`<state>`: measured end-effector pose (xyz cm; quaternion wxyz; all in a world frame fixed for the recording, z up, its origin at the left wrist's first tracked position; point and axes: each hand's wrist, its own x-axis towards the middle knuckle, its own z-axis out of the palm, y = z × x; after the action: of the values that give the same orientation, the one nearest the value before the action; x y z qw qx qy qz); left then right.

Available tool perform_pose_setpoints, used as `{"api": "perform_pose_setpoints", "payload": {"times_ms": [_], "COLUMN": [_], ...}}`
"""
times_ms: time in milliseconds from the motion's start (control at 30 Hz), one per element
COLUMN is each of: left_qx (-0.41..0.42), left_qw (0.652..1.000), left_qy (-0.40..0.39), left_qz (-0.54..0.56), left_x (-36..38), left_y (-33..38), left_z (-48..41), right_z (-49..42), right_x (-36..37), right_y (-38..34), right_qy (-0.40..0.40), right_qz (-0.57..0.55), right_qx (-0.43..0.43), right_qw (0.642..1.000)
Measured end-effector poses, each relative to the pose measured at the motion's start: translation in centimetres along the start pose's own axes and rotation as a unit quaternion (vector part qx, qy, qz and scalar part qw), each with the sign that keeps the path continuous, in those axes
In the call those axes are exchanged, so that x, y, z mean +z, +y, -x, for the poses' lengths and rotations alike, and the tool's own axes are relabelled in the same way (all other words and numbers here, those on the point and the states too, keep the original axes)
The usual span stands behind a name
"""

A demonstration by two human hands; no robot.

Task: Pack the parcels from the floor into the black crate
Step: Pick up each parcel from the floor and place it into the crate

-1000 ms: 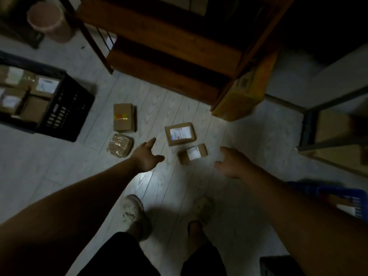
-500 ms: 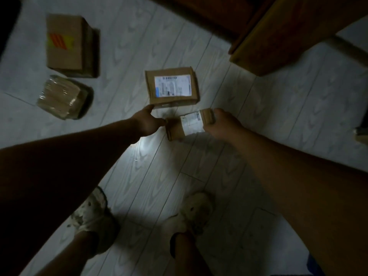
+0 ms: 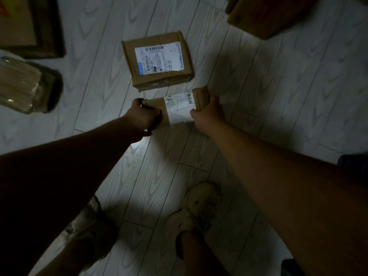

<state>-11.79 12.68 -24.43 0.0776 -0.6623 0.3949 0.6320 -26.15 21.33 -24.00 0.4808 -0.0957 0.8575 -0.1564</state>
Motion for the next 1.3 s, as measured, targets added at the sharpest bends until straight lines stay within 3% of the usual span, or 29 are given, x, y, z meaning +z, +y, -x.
{"api": "perform_pose_setpoints", "payload": {"times_ms": [267,633,967,1300], "left_qx": [0.092,0.209,0.281,0.344], "left_qw": [0.994,0.972,0.95,0.912], "left_qy": [0.042,0.029,0.13,0.189], "left_qz": [-0.047,-0.104,-0.038,-0.122], "left_x": [-10.6,-28.8,-37.5,-50.8], "left_y": [7.9,17.7,19.4,18.7], "left_z": [17.1,43.2,57.5,65.2], "right_z": [18.6,46.2,60.5,69.2], "right_x": [-4.7,-9.5,-13.1,-8.1], "right_y": [-10.3,-24.4,-33.4,-40.4], "right_qy": [0.042,0.07,0.046,0.029], "right_qz": [-0.015,-0.093,0.027,0.207], "right_qx": [-0.042,-0.145,-0.335,-0.454], "right_qw": [0.998,0.983,0.941,0.866]}}
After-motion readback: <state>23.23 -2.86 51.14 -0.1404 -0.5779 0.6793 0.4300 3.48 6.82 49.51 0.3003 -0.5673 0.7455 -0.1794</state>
